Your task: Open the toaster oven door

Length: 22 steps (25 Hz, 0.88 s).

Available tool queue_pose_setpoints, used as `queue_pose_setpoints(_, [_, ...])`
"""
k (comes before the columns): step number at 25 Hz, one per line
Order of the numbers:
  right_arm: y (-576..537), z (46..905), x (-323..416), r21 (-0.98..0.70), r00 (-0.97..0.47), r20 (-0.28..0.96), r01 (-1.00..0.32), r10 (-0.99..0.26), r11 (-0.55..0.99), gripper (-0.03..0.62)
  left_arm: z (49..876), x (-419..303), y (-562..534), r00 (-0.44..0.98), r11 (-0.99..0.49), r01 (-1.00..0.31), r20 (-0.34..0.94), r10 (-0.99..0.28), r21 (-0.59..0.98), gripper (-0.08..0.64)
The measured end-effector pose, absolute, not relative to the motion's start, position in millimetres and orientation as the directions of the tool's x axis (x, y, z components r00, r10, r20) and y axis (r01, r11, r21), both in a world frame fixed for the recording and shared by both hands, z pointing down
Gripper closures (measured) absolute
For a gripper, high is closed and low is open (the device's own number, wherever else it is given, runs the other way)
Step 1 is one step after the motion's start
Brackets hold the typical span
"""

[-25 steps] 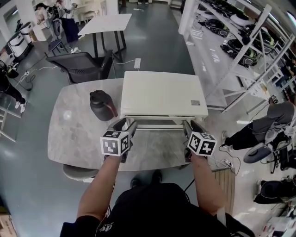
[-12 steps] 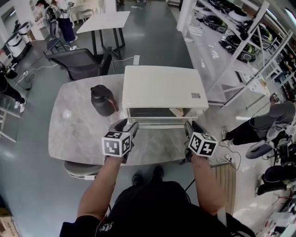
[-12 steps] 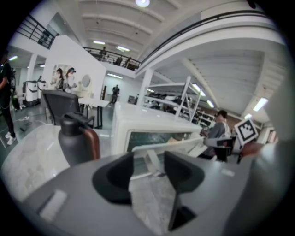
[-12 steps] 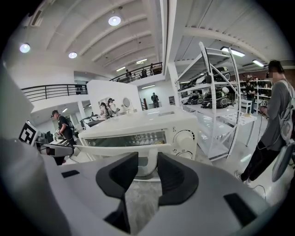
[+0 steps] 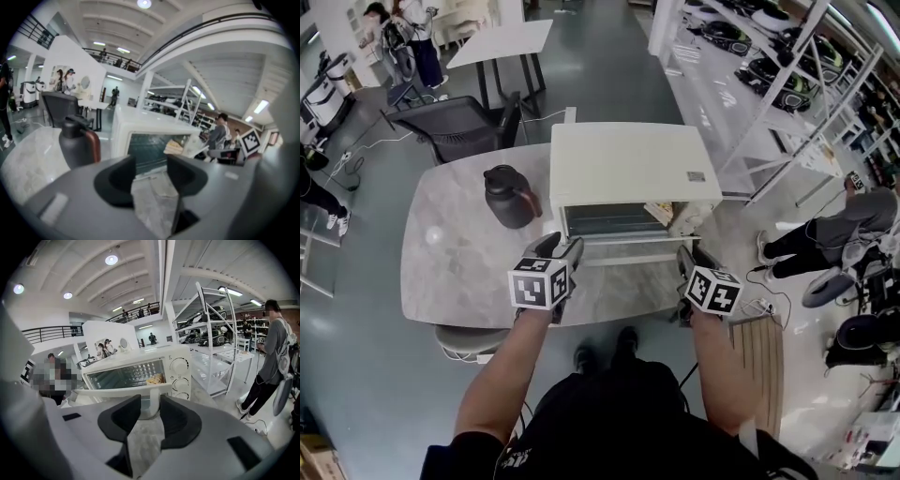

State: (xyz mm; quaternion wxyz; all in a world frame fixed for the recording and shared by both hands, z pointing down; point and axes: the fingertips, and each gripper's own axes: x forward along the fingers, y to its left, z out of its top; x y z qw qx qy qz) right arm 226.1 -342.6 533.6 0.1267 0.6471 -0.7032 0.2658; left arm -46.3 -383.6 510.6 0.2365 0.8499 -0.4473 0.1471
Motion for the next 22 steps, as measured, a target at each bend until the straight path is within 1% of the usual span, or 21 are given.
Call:
queue_pose_setpoints(7, [-322,551,226,-0.232,-0.157,0.554,-0.972,-0.817,0.029,0.472,527,-42,-369,0.55,-0.491,-0.832,0.506,-0.665,0.26,0.347])
queue_pose_setpoints(13, [-308,562,224,-0.248,-0.223,0.594,-0.965,-0.773,0.088,0.465,539,-44,-351,0.509,-0.44,-0.858,0.538,-0.671,0.263,0.348])
queue_pose_setpoints(22, [-279,558,243,-0.31,-0.28,0.563,-0.944,-0.777,0.116,0.468,552,-47,-332,0.466,-0.387,-0.884,0.557,-0.688,0.261,0.348])
